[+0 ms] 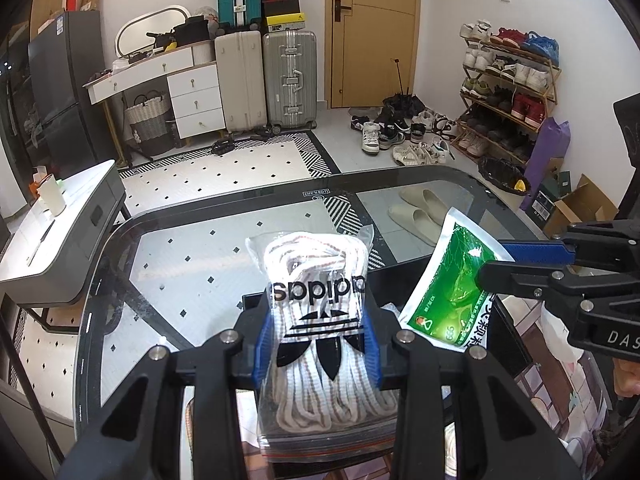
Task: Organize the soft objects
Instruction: 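Lower the lace bag with the left gripper while the right lowers the green packet into the box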
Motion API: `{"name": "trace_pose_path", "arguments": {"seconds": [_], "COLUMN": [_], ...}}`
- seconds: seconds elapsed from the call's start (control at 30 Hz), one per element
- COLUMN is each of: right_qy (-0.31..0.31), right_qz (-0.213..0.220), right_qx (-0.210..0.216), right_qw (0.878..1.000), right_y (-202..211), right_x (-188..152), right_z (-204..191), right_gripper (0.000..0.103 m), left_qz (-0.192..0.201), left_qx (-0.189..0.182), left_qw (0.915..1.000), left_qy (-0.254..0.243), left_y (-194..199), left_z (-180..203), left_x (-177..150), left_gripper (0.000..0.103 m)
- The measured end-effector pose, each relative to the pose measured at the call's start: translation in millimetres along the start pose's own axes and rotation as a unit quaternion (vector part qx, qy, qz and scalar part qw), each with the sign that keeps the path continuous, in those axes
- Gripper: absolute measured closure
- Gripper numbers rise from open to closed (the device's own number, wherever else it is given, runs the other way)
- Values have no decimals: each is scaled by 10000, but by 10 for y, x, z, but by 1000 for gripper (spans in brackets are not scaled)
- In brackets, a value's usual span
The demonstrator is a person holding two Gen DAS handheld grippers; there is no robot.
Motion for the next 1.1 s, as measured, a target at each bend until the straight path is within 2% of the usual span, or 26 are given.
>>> {"name": "trace_pose_path", "arguments": {"seconds": [0.3,0.6,1.1], "right_qy": [88,145,218], "right_qz": [-231,-430,-488], "right_qx": [36,26,-11], "right_qw": [9997,9990,9986], "right_y": [-236,-394,-334], "right_x": [-25,-174,-356], "right_z": [-49,-48,-42], "right_gripper": [81,81,81], "left_qz": [-99,-373,-509], "left_qx": [-36,-141,-27], "left_qw": [9999,9991,9986], "left_qy": [56,122,-118], "left_y": [-119,-223,-129], "left_z": [41,63,205], "left_x": [-47,-225,-381], "left_gripper": [68,68,67]}}
Point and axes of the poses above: each gripper's, at about its wrist camera, not at the fingertips, and y roughly against the way its jaws point, z to its right, x to its top, the point moved 4 cm from there along -y, roughly the way its jaws point, and after that the axes turned 2 degrees about -y, right-handed, at the moved point
